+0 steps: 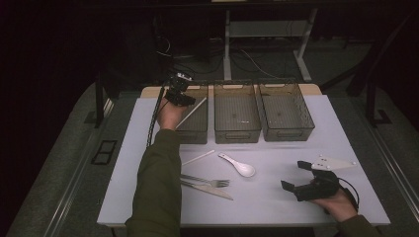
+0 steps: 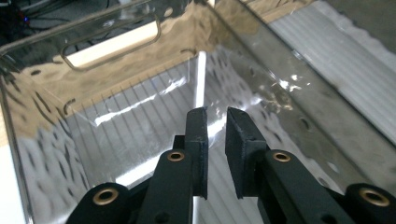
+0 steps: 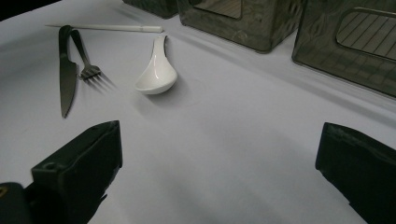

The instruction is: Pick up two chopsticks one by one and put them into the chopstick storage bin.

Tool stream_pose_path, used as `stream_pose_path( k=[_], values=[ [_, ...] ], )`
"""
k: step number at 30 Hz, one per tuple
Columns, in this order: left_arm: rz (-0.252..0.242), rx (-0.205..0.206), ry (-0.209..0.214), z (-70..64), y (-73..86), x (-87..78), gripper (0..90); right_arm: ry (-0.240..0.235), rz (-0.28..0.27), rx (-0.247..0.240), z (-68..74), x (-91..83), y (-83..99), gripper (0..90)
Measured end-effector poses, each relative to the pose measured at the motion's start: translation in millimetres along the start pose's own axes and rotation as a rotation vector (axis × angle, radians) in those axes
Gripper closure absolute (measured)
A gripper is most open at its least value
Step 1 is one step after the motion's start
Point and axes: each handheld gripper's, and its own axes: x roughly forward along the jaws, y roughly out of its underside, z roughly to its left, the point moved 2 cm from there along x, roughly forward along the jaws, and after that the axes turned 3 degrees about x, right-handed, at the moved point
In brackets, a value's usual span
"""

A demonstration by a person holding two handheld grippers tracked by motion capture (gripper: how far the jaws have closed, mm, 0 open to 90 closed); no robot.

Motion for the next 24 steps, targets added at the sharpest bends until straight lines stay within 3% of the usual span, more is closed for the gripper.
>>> stream_pose_path(
  k=[4, 11, 16, 24],
  values=[
    [-0.034, 0.028, 0.024, -5.5, -3.2, -10.8, 71.1, 0.001, 0.0, 0.001, -0.1, 0.4, 0.0, 0.7],
    [-0.081, 0.089, 0.113, -20.7, -3.6, -45.7, 61.3, 0.007, 0.001, -0.003, -0.1, -0.6, -0.1, 0.7],
    [-0.1, 0.104, 0.199, -30.0, 5.8, -71.4, 55.1, 0.011, 0.001, -0.004, 0.0, -0.6, -0.1, 0.7],
    [-0.133, 0.153, 0.252, -45.9, 32.1, -101.4, 48.2, 0.013, 0.003, -0.009, 0.7, -0.3, 0.0, 0.7]
  ],
)
